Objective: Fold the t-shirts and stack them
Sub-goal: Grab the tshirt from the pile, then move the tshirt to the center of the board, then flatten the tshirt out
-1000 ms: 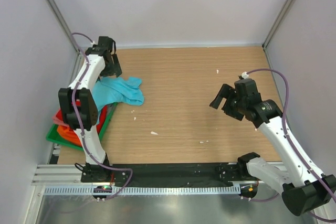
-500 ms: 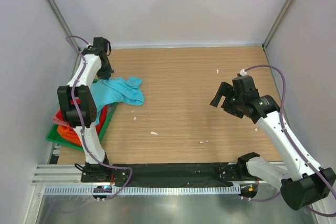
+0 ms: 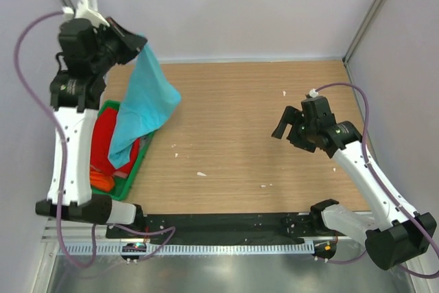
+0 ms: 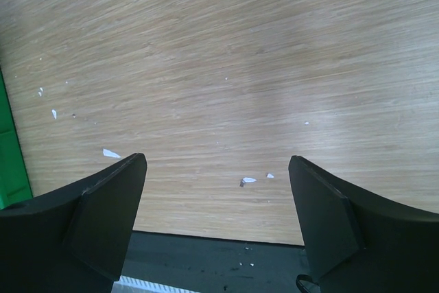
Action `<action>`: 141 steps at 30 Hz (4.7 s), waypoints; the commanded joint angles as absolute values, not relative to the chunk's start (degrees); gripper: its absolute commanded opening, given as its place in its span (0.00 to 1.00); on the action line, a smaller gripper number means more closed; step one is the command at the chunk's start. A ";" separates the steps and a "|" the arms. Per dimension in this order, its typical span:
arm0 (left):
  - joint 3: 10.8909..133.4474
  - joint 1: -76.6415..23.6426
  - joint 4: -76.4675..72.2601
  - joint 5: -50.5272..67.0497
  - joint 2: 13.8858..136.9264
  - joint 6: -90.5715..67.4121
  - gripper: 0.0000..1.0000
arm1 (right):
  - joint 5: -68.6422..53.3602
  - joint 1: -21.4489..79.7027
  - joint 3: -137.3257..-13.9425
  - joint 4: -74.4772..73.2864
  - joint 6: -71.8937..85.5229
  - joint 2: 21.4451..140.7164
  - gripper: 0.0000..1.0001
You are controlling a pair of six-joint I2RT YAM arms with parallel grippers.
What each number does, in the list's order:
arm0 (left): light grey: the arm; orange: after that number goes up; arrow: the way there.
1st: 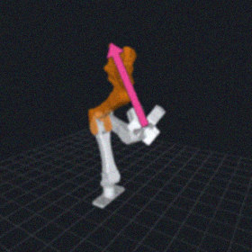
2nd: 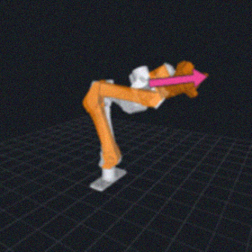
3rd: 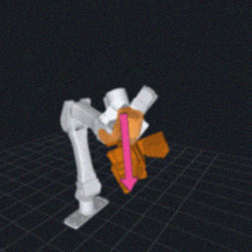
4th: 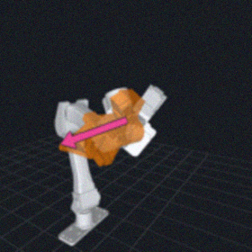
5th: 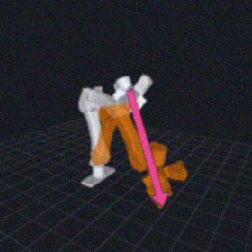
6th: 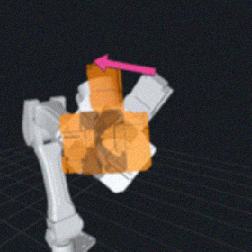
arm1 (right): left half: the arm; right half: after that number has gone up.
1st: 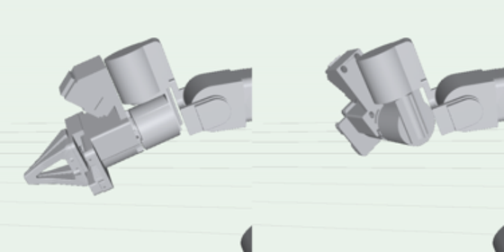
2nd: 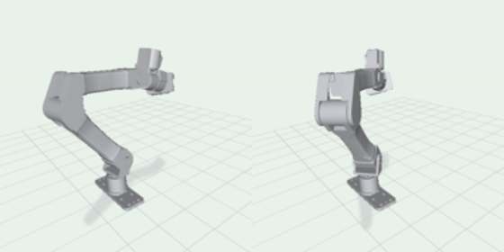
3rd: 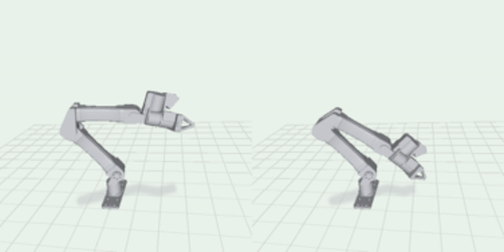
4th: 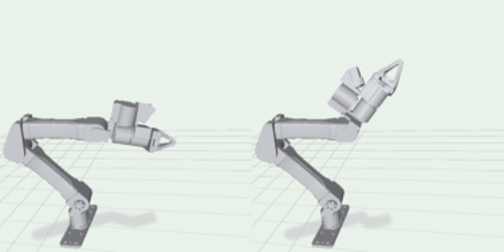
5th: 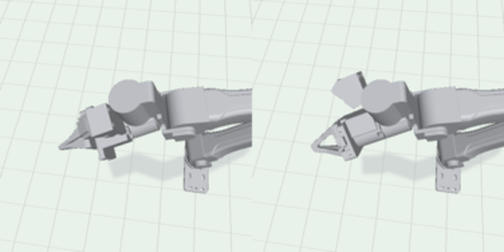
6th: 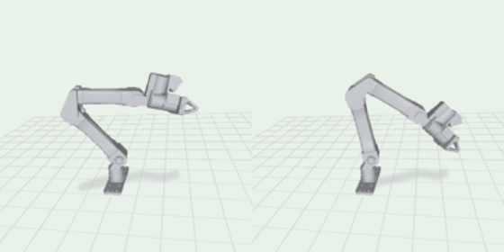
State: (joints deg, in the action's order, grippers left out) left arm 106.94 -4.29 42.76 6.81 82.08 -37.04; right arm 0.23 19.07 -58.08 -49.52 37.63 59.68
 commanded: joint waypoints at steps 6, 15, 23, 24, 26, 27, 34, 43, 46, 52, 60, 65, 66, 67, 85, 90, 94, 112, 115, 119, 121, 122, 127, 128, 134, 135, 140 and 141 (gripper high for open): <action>134.24 -10.45 33.22 26.61 80.15 -53.51 0.00 | 2.46 19.34 -59.50 -45.97 39.28 58.36 0.91; 138.61 -31.45 25.49 24.88 83.85 -63.90 0.00 | 2.72 19.42 -59.85 -47.11 41.23 57.57 0.91; 120.32 -35.42 30.29 20.31 79.54 -56.62 0.00 | 1.76 19.34 -62.75 -50.36 36.65 58.10 0.93; 121.02 -35.33 32.50 19.61 79.63 -52.25 0.00 | 1.24 19.34 -62.93 -50.54 35.95 58.10 0.93; 123.12 -34.46 42.21 14.70 80.77 -47.84 0.00 | -2.60 19.34 -62.76 -50.10 34.99 58.01 0.91; 124.61 -34.11 45.49 11.89 81.12 -44.07 0.00 | -5.25 19.34 -62.41 -49.49 33.41 58.01 0.90; 111.22 -18.41 55.11 8.68 77.80 -38.15 0.00 | -20.74 20.65 -54.06 -45.27 33.92 62.13 0.68; 105.21 -11.25 56.68 6.86 77.08 -36.21 0.00 | -21.19 29.17 -44.48 -35.25 39.63 65.56 0.77; 104.33 -11.16 57.56 4.66 77.17 -36.12 0.00 | -22.13 32.24 -42.99 -33.67 40.25 68.73 0.64; 102.48 -11.16 57.66 4.40 76.73 -37.26 0.00 | -22.94 42.62 -40.34 -30.93 41.31 69.96 0.69; 102.22 -11.16 58.09 5.97 75.50 -37.62 0.00 | -14.16 51.50 -36.74 -28.49 45.26 74.97 0.59; 100.99 -11.16 59.41 5.80 73.22 -37.18 0.00 | -11.25 52.12 -39.28 -30.13 46.49 77.70 0.04; 101.07 -11.16 59.94 4.67 71.99 -37.00 0.00 | -10.81 52.29 -39.90 -34.15 46.67 76.83 0.01; 101.25 -11.25 61.51 3.70 71.20 -36.83 0.00 | -9.85 52.47 -40.77 -37.06 46.84 75.42 0.01; 92.53 -11.43 63.46 -13.35 75.83 -34.99 0.40 | -5.30 6.33 -77.38 -60.37 27.08 80.39 0.39; 95.19 -13.35 64.86 -17.23 79.37 -29.80 0.66 | 3.35 6.41 -85.52 -65.21 23.55 85.00 0.66; 84.85 -20.11 62.94 -13.03 73.93 -29.27 0.65 | -6.74 8.87 -69.16 -63.73 26.53 77.71 0.66; 55.72 -42.45 44.82 -1.82 75.93 -39.38 0.57 | -8.18 11.51 -33.85 -50.46 43.15 62.23 0.48; 58.70 -42.36 49.21 -9.03 75.59 -39.02 0.56 | -6.07 11.51 -33.23 -48.87 43.42 63.80 0.47; 58.98 -39.12 52.91 -13.62 72.69 -37.80 0.60 | -5.89 11.43 -32.34 -46.41 44.12 65.30 0.46; 56.87 -34.99 52.21 -11.53 71.46 -35.87 0.58 | -5.02 11.34 -31.82 -45.79 44.21 65.48 0.45; 55.91 -33.68 51.60 -10.47 71.11 -35.16 0.56 | -3.88 11.25 -31.64 -45.53 44.30 65.48 0.44; 53.96 -27.52 48.96 -8.44 71.63 -32.09 0.48 | -1.41 9.93 -31.64 -44.12 43.07 67.84 0.30; 54.23 -27.16 48.96 -8.09 71.63 -31.91 0.48 | -1.41 9.84 -31.81 -44.12 43.07 68.29 0.29; 55.81 -26.89 50.97 -8.87 68.56 -31.38 0.49 | -1.49 9.84 -31.64 -44.39 43.50 67.24 0.22; 55.81 -26.89 51.59 -9.05 68.21 -31.29 0.49 | -1.67 9.84 -31.47 -44.73 43.59 66.98 0.16; 56.95 -26.81 54.31 -9.84 66.01 -31.29 0.49 | -2.90 9.84 -36.37 -56.38 45.17 59.96 0.01; 57.39 -26.81 55.10 -10.10 64.87 -31.29 0.49 | -2.81 9.84 -38.13 -58.77 46.05 56.55 0.01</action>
State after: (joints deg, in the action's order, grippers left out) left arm 54.46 -27.18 52.60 -8.95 67.61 -32.29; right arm -3.53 10.02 -32.69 -50.59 44.12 63.40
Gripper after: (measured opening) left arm 0.492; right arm 0.025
